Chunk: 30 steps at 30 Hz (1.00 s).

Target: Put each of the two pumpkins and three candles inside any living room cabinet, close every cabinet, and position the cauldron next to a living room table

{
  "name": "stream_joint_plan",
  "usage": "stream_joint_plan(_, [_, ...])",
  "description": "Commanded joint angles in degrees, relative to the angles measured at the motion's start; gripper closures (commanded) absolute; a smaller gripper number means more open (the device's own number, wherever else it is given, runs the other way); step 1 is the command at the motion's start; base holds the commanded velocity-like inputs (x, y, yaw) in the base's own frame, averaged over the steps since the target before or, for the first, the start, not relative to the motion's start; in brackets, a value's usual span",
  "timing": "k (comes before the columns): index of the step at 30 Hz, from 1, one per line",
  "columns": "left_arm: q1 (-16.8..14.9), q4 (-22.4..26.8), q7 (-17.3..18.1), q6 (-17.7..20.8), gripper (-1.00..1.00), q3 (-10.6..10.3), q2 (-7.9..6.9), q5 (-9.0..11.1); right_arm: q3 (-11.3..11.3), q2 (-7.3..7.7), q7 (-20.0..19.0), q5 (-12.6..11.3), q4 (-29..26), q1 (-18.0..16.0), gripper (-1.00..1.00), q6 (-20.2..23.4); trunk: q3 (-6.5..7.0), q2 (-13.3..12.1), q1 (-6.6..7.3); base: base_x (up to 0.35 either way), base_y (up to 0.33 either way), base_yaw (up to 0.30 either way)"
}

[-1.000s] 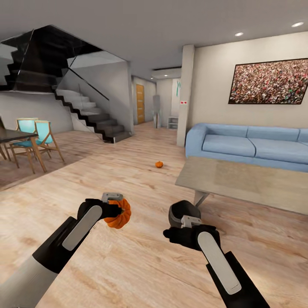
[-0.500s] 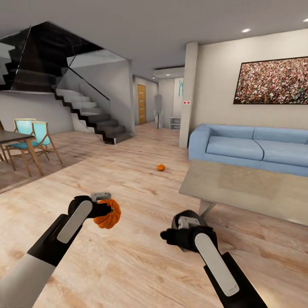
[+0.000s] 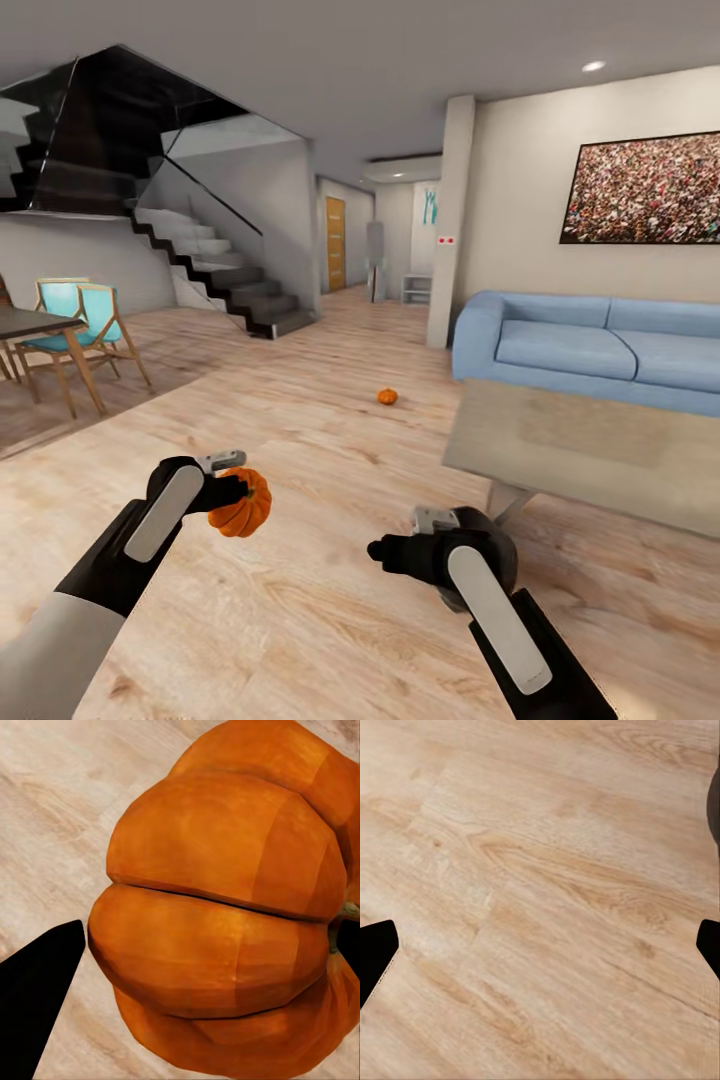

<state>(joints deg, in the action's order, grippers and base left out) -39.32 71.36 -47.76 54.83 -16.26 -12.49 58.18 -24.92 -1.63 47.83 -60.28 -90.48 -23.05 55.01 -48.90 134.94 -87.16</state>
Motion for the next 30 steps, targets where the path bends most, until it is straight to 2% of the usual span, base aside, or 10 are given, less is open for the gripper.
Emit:
stream_joint_plan(1, [-0.05, 0.04, -0.74, 0.01, 1.0, 0.24, -0.04, 0.39, -0.03, -0.09, 0.6, -0.46, -0.05, -0.06, -1.0, 0.19, -0.03, 0.03, 0.01, -0.059, 0.295, 0.168])
stream_joint_plan(5, [-0.05, -0.01, -0.76, 0.01, 1.0, 1.3, 0.24, 0.26, -0.04, -0.22, 0.6, -0.45, -0.03, -0.07, -1.0, 0.19, 0.14, 0.03, 0.01, -0.091, 0.301, 0.217])
stream_joint_plan(10, [-0.05, -0.05, -0.57, 0.04, 1.0, 1.58, 0.09, 0.3, -0.04, -0.53, 0.6, -0.45, -0.03, -0.07, -1.0, 0.19, 0.38, 0.03, 0.01, 0.023, 0.283, 0.246])
stream_joint_plan(25, [-0.05, -0.91, -0.24, 0.01, 1.0, 1.65, 0.01, 0.44, -0.04, -0.83, 0.48, -0.51, -0.03, -0.07, -1.0, 0.19, 1.11, 0.03, 0.01, 0.275, 0.173, 0.258])
stream_joint_plan(30, [-0.05, -1.1, -0.21, 0.01, 1.0, 1.67, 0.09, 0.44, -0.04, -0.79, 0.43, -0.47, -0.05, -0.07, -1.0, 0.19, 1.22, 0.03, 0.01, 0.308, 0.154, 0.115])
